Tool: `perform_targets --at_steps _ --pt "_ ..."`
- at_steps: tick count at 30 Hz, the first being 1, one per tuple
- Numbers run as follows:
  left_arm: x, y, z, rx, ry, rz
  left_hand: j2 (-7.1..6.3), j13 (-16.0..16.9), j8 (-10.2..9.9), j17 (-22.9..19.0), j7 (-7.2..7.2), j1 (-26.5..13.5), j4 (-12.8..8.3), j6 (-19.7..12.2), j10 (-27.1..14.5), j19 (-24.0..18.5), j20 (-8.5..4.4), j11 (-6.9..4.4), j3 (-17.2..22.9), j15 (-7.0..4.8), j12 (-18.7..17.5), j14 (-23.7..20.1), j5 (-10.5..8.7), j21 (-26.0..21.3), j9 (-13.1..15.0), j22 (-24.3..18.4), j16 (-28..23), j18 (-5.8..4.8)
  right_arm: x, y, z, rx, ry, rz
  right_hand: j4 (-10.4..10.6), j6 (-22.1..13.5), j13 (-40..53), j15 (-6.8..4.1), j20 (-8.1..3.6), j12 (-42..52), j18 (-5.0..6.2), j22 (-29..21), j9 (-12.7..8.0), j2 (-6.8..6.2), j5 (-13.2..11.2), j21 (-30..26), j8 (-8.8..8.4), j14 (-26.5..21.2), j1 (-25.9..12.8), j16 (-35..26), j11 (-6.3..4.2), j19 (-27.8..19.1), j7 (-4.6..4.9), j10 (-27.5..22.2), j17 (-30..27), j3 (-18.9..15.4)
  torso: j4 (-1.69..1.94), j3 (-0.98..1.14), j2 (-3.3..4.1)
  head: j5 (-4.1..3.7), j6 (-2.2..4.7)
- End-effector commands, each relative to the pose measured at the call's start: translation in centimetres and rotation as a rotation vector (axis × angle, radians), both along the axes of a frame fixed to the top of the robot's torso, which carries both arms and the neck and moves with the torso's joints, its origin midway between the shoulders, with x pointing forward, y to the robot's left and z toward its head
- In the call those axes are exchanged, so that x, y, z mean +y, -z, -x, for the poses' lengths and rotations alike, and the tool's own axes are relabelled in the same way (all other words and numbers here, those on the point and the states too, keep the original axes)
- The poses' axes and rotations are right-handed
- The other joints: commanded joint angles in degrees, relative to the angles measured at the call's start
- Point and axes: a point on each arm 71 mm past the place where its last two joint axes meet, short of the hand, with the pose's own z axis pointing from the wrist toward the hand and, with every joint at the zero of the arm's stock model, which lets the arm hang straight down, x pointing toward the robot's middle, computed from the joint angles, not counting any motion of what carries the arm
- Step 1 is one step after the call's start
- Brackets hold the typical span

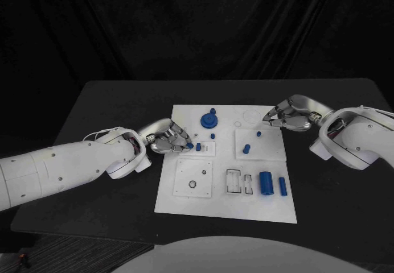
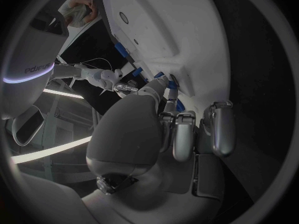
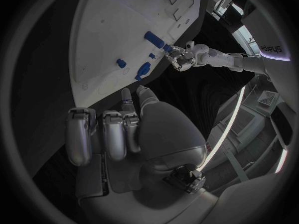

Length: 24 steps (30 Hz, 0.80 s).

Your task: Assemble the parts on the task board

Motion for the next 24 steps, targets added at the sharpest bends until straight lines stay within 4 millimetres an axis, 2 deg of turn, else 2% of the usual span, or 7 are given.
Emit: perform_targets --at_steps 1,8,16,24 --pt "0.07 0.41 0.17 0.014 0.007 -0.019 0.05 13.98 0.11 15.1 -1.27 0.69 -0.22 1.9 4.72 -0.07 0.28 0.44 -0.13 0.23 0.16 5.95 -0.21 -0.14 -0.03 11.47 0.15 0.14 -0.08 0.16 0.04 0.008 0.003 0.004 -0.07 0.32 3.97 -0.29 -0.27 -0.18 -0.03 13.93 -0.07 -0.2 -0.28 0.05 -0.35 5.99 0.6 0.15 -0.41 4.23 0.07 6.25 15.1 0.39 0.01 0.03 -0.01 0.01 0.01" --pt "-0.09 0.53 0.24 0.024 0.013 -0.021 -0.09 13.99 0.0 15.1 -1.15 0.78 -0.31 1.78 4.72 -0.14 0.3 0.51 -0.22 0.25 0.16 5.95 -0.37 -0.21 -0.26 11.44 0.15 0.16 -0.07 0.23 0.03 0.011 0.003 0.006 -0.37 0.37 3.97 -0.28 -0.26 -0.18 -0.03 13.93 -0.07 -0.3 -0.05 0.05 -0.36 5.99 0.76 0.15 -0.39 4.23 0.08 6.25 15.1 0.8 -0.02 0.04 -0.02 0.1 0.01" --pt "-0.24 0.69 0.42 0.034 0.016 -0.022 -0.19 14.11 0.12 15.1 -1.34 0.55 0.09 2.32 4.87 -0.23 0.41 0.51 -1.2 0.32 0.33 5.95 -4.09 -0.31 -1.36 11.4 0.15 0.19 -0.15 0.27 0.03 0.013 0.004 0.007 -0.45 0.38 3.97 -0.28 -0.26 -0.18 -0.03 13.93 -0.07 -0.35 0.04 0.04 -0.36 5.99 0.79 0.15 -0.38 4.23 0.09 6.25 15.1 0.91 0.05 0.05 -0.03 -0.01 0.01" --pt "-0.21 0.77 0.5 0.033 0.01 -0.022 -0.65 13.93 0.27 15.1 -1.39 0.71 0.04 2.42 4.64 -0.32 0.42 0.5 -1.77 0.32 0.11 5.95 -5.29 -0.41 -1.68 11.37 0.15 0.22 -0.2 0.3 0.01 0.015 0.006 0.009 -0.53 0.39 3.97 -0.27 -0.26 -0.18 -0.02 13.92 -0.07 -0.41 0.12 0.02 -0.37 5.99 0.81 0.15 -0.37 4.21 0.11 6.25 15.1 1.01 -0.01 0.06 -0.04 0.02 0.01"
